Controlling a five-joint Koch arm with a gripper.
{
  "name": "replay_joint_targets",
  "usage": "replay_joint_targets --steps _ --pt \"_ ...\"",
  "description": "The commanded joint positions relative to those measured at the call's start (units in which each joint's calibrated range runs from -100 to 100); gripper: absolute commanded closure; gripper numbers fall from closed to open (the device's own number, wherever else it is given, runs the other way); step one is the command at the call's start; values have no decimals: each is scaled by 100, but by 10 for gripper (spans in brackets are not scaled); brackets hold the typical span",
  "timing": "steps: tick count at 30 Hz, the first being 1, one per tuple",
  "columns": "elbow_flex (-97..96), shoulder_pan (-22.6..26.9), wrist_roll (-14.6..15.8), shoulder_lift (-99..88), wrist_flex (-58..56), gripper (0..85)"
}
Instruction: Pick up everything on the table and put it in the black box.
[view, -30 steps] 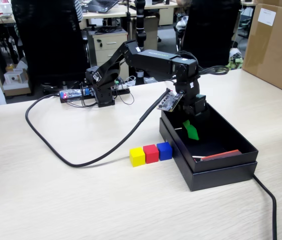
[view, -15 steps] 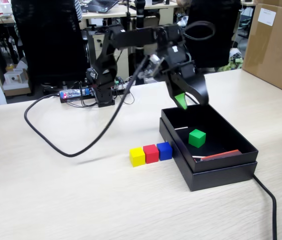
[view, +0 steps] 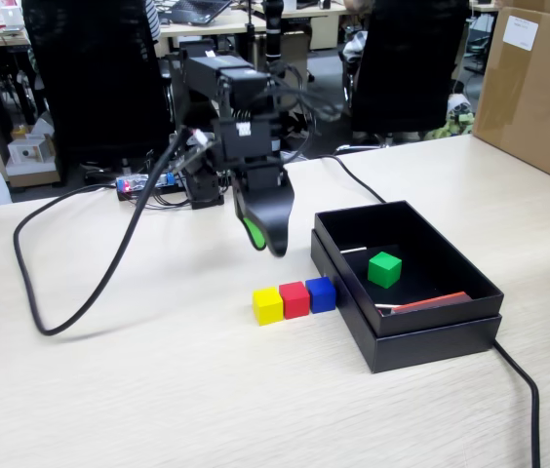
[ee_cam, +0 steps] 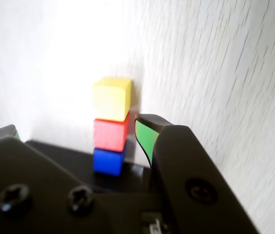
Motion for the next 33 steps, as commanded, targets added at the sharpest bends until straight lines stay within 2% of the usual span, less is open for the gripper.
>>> replay_joint_targets --steps 1,15,24,29,33 --pt "307 -59 -63 381 -22 376" --pt "479 -83 -39 1666 -22 390" --pt "914 -83 -20 2148 -22 549" --pt "1159 -88 44 2205 -22 714" --pt "1123 -156 39 1757 -22 714"
